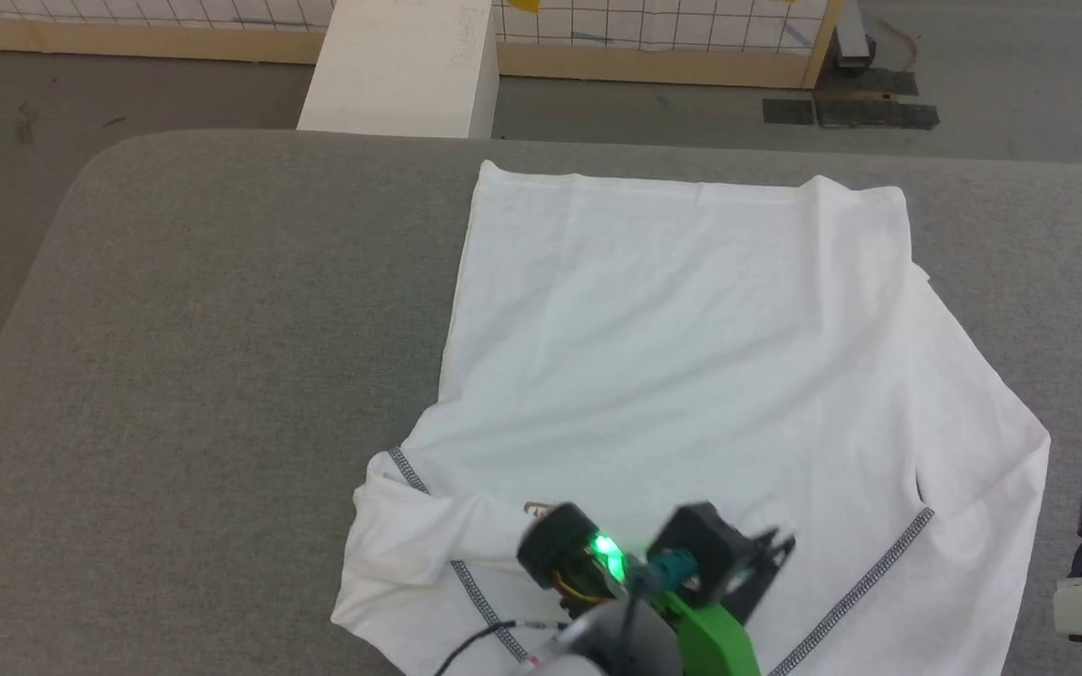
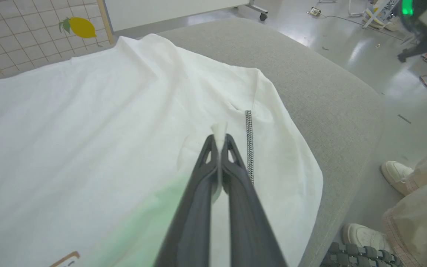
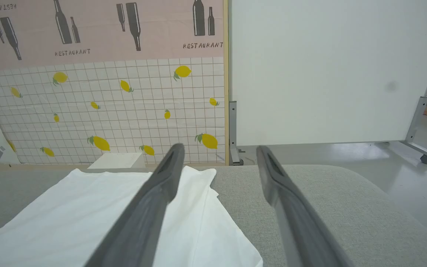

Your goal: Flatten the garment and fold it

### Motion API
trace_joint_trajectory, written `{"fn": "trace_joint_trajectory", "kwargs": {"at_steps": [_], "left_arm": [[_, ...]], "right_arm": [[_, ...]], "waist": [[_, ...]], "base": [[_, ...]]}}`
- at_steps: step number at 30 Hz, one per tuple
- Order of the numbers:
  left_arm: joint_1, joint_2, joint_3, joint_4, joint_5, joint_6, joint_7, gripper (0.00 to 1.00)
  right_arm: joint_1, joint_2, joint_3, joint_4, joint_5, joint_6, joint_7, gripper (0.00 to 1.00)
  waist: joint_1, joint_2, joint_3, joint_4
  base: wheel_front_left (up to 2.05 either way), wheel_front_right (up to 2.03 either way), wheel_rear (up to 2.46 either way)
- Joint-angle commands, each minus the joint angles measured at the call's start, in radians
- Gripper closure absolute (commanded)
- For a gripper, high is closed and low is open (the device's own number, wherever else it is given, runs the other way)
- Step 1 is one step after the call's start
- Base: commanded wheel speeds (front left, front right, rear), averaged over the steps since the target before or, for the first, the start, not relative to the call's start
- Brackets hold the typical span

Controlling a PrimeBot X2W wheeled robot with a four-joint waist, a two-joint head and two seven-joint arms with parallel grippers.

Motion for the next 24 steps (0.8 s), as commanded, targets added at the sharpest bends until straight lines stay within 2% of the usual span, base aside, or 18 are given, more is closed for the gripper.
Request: {"fn": "trace_joint_trajectory", "kwargs": {"at_steps": [1,4,6,12,17,24], "left_arm": [[-0.018,-0.005,-0.027,0.034,-0.015,-0.015,0.008,1.0],[-0.026,-0.006,-0.085,0.089,-0.061,-0.032,0.043,1.0],[-0.038,-0.006,-0.114,0.098,-0.094,-0.028,0.048,1.0],[-0.093,-0.007,-0.195,0.139,-0.149,0.005,0.044,1.0],[-0.136,-0.007,-0.263,0.246,-0.178,0.029,0.05,1.0],[-0.162,-0.007,-0.316,0.33,-0.287,0.064,0.079,1.0]], "right_arm": [[-0.012,0.001,0.001,-0.001,-0.01,-0.002,-0.001,0.0],[-0.013,0.001,0.007,-0.001,-0.012,-0.002,0.001,0.0],[-0.014,0.001,0.01,0.001,-0.012,-0.002,0.001,0.0],[-0.019,0.001,0.015,0.006,-0.007,-0.002,0.002,0.0],[-0.032,0.001,0.027,0.014,-0.002,-0.002,-0.002,0.0],[-0.045,0.001,0.026,0.025,-0.002,-0.002,-0.007,0.0]], "waist": [[0.0,-0.0001,0.0,-0.002],[0.0,-0.0001,0.001,-0.008],[0.0,-0.0001,0.003,-0.012],[0.0,-0.0001,0.017,-0.023],[0.0,-0.0001,0.025,-0.039],[0.0,-0.0001,0.03,-0.052]], "base": [[0.0,0.0,0.0],[0.0,0.0,0.0],[0.0,0.0,0.0],[0.0,0.0,0.0],[0.0,0.0,0.0],[0.0,0.0,0.0]]}}
